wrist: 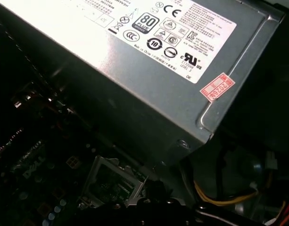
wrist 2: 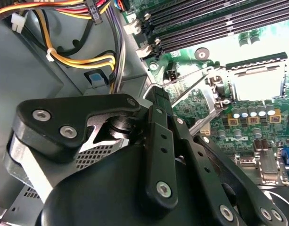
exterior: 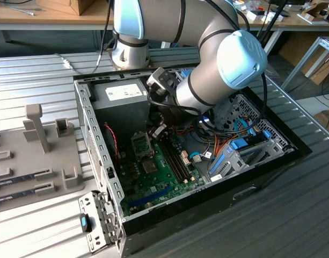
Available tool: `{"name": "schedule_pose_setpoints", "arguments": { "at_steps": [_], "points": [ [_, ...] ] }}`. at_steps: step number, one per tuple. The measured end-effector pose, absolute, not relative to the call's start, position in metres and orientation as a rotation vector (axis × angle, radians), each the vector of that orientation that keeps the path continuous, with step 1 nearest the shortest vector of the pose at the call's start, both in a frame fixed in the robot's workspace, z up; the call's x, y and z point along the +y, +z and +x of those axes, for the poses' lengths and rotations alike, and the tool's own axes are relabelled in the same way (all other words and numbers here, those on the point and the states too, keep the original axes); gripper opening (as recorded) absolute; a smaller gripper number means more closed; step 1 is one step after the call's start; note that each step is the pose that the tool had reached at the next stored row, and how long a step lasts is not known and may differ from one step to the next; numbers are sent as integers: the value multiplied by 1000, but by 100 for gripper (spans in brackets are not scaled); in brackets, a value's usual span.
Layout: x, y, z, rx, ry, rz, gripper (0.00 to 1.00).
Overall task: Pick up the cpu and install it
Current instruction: 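Close the cpu cover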
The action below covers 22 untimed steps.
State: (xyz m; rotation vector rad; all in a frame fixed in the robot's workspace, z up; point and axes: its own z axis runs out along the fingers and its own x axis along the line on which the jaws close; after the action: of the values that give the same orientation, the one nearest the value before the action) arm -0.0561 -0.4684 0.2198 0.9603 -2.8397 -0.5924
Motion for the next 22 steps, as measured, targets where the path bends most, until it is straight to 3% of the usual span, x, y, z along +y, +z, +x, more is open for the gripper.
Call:
{"name": "schedule_pose_setpoints", "arguments": {
  "at_steps": [22],
  "points": [
    [-477, 223, -56, -2819, -617, 1007, 11]
  ]
}}
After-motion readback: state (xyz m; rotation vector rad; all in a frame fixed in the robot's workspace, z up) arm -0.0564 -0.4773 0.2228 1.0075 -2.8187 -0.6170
